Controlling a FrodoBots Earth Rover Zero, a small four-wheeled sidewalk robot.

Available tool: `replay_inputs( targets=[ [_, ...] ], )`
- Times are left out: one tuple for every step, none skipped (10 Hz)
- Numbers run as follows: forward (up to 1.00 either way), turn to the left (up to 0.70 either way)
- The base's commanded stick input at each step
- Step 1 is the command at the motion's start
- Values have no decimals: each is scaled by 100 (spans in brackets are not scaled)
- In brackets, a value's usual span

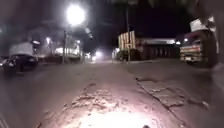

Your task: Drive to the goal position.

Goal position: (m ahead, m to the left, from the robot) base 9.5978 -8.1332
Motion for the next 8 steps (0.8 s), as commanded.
replay_inputs(
  targets=[
    [70, 0],
    [70, 0],
    [70, 0],
    [70, 0],
    [70, 0],
    [70, 0],
    [70, 0],
    [70, 0]
  ],
)
